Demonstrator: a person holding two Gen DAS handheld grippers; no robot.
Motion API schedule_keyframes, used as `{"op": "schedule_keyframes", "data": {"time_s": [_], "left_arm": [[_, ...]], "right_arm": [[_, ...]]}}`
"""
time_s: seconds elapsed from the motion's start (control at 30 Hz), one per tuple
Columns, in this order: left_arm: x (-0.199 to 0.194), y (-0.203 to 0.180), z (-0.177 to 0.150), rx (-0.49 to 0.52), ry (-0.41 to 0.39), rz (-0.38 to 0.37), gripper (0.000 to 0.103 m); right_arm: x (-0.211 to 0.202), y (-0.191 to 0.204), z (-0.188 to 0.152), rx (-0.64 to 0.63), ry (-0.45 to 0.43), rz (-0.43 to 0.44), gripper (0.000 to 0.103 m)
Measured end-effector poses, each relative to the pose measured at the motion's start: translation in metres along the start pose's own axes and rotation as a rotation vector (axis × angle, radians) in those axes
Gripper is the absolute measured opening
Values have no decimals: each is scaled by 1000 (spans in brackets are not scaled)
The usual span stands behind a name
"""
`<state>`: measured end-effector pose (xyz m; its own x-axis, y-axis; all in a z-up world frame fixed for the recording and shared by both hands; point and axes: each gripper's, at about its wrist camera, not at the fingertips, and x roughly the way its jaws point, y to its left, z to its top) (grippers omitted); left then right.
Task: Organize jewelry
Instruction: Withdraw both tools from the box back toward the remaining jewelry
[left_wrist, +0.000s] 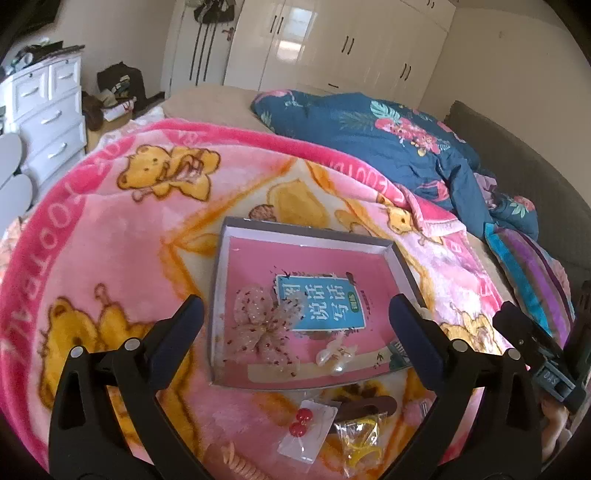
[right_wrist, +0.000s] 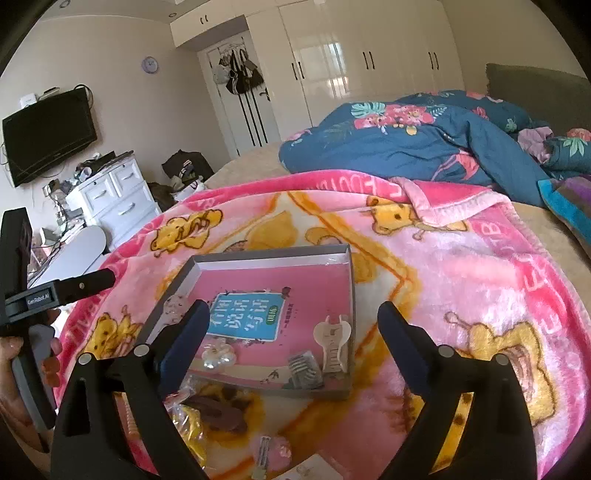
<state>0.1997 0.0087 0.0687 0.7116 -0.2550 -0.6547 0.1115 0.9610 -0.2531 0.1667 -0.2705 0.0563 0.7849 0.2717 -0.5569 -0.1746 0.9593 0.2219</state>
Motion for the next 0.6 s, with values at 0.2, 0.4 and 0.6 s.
{"op": "schedule_keyframes", "data": {"time_s": [0.2,0.4,0.6], "left_arm": [[-23,5,-3,1,-36,19,93],[-39,14,-6,-16,-61,35,93],[-48,18,-12,-17,-65,43,94]], "right_arm": [[-14,8,-3,-15,-17,14,93],[-25,18,-8,-34,-21,32,93],[-31,30,-17,-56,-10,53,93]]}}
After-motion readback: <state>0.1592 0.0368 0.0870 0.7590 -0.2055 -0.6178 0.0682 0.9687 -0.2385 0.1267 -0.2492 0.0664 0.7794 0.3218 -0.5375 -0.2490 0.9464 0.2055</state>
